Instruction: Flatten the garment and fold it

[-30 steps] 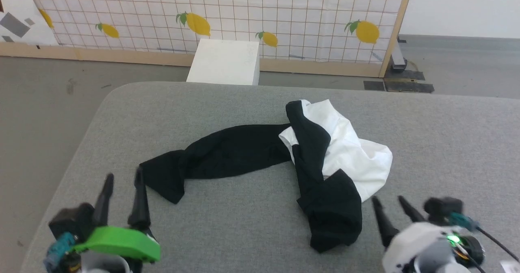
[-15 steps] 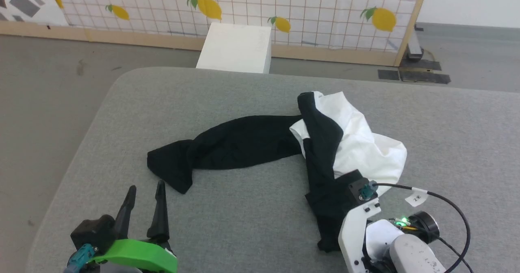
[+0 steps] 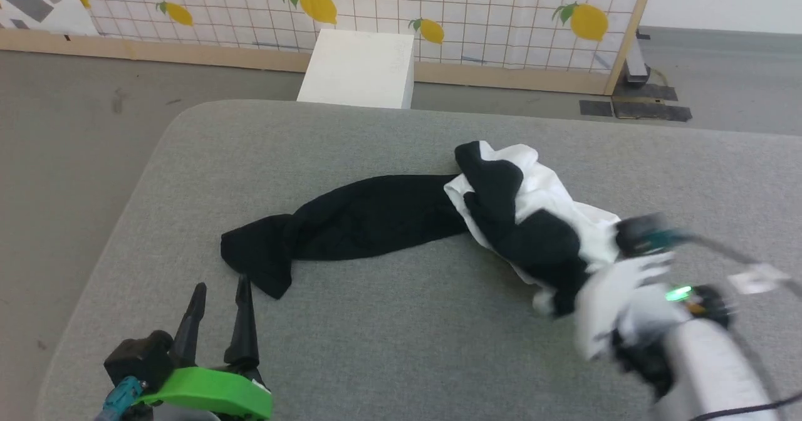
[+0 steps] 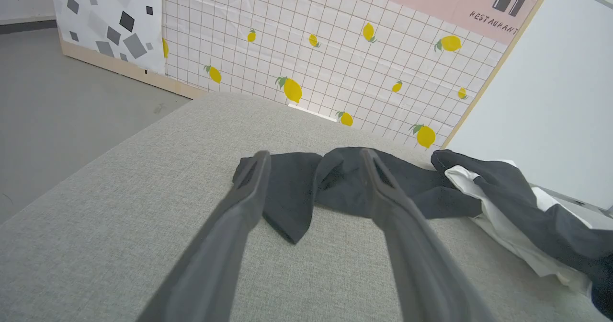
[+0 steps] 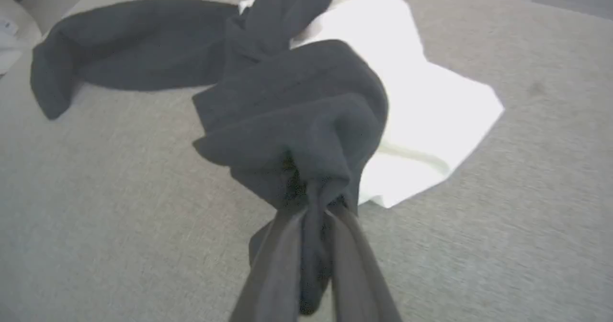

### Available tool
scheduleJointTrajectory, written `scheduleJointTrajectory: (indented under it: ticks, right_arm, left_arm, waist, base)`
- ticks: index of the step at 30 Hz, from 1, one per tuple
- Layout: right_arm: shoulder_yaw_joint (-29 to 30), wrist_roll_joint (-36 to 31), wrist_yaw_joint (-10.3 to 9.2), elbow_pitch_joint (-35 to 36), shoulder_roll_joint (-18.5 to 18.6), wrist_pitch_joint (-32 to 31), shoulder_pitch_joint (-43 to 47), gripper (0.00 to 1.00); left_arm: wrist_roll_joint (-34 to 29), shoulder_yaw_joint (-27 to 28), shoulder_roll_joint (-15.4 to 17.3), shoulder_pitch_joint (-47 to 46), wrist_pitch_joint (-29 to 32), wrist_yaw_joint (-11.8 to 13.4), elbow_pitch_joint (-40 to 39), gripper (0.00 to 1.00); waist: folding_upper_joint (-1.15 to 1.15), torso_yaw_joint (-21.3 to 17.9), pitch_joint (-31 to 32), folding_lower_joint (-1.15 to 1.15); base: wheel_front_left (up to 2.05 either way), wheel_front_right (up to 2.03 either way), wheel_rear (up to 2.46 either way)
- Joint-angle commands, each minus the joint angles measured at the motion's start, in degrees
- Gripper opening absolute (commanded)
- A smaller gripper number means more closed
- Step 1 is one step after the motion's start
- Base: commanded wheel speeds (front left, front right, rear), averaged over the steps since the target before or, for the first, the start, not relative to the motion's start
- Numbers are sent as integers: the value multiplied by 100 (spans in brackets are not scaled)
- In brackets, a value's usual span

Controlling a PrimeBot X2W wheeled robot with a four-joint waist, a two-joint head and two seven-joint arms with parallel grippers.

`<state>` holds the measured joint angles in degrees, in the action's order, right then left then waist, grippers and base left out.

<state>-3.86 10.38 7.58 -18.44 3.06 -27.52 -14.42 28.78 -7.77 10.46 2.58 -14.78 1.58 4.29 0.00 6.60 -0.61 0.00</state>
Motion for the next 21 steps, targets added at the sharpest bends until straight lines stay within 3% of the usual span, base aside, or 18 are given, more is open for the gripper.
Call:
scheduleJointTrajectory:
  ticks: [1,6,11,18,19,20,21]
  right_arm:
    - [266,60,-9,194,124,7,-46,0]
    - [1946,-167,-9,793,769,-263,72,0]
    - [3400,-874,-9,808,1244,-495,337,0]
    - [4883,-1445,-9,404,1079,-516,656,0]
    - [4992,-1456,-9,379,1008,-462,652,30]
    - [5012,-1506,-9,366,961,-377,672,100]
    - [5018,-1505,-9,379,921,-273,657,100]
  left_arm:
    - [-86,17,-44,-31,-21,-48,23,100]
    - [-158,44,-124,-69,-21,-111,44,100]
    - [-174,56,-195,-122,-21,-182,115,100]
    - [-217,97,-280,-165,-21,-273,227,100]
    - [-220,109,-290,-167,-21,-280,240,100]
    - [-227,122,-304,-168,-22,-286,254,100]
    - [-231,135,-314,-168,-22,-290,261,100]
  waist:
    - [0,-21,-5,0]
    - [0,-70,-67,0]
    - [0,-42,-156,0]
    - [0,-5,-248,0]
    - [0,-6,-251,0]
    - [0,-11,-250,0]
    - [0,-21,-257,0]
  base:
    - [0,0,0]
    - [0,0,0]
    - [0,0,0]
    - [0,0,0]
    - [0,0,0]
    - [0,0,0]
    - [0,0,0]
